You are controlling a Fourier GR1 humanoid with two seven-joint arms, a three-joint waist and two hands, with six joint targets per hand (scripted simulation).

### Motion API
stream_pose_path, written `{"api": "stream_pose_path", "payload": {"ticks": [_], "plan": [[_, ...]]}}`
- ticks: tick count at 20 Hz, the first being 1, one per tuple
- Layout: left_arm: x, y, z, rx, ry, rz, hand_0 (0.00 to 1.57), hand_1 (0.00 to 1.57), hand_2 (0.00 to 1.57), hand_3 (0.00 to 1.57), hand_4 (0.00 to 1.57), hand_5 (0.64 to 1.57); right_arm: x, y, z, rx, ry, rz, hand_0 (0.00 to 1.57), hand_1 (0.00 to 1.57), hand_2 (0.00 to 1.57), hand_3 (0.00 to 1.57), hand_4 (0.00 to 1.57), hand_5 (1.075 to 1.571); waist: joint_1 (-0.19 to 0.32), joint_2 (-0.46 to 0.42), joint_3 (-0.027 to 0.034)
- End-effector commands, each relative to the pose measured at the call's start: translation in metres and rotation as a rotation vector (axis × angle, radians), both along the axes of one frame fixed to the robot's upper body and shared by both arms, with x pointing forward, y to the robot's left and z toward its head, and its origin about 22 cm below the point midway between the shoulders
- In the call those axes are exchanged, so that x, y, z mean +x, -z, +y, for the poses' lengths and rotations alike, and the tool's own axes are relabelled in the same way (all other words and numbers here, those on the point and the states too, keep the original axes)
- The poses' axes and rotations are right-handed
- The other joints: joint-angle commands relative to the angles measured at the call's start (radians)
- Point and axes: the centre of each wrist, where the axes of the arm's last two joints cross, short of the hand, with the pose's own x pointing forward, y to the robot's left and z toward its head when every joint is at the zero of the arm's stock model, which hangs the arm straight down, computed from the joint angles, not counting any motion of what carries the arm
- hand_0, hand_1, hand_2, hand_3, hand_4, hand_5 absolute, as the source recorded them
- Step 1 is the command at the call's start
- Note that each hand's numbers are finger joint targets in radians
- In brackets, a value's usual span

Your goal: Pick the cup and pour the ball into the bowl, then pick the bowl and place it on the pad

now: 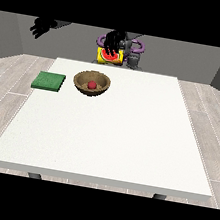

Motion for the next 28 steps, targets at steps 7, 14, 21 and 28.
{"api": "stream_pose_path", "payload": {"ticks": [7,14,21,28], "plan": [[0.030,-0.069,0.087,-0.987,-0.077,0.003,0.42,0.42,0.14,0.01,1.22,1.537,-0.006,0.009,0.006,0.013,0.100,0.035,0.00,0.00,0.00,0.11,0.78,1.558,0.160,-0.032,-0.0135],[0.037,-0.119,0.166,-1.574,0.050,0.107,0.00,0.00,0.00,0.00,1.06,1.570,-0.018,0.035,0.018,0.025,0.162,0.082,0.00,0.00,0.00,0.00,0.78,1.558,0.247,0.032,-0.0089],[0.039,-0.168,0.251,-1.704,0.234,0.177,0.00,0.00,0.00,0.00,1.05,1.561,-0.007,0.055,0.057,0.085,0.210,0.003,0.00,0.00,0.00,0.00,0.74,1.567,0.298,0.189,0.0004],[0.019,-0.169,0.307,-1.715,0.268,0.187,0.00,0.00,0.00,0.00,0.99,1.561,0.007,0.069,0.058,0.109,0.216,-0.015,0.00,0.00,0.00,0.00,0.69,1.566,0.295,0.233,0.0009]]}}
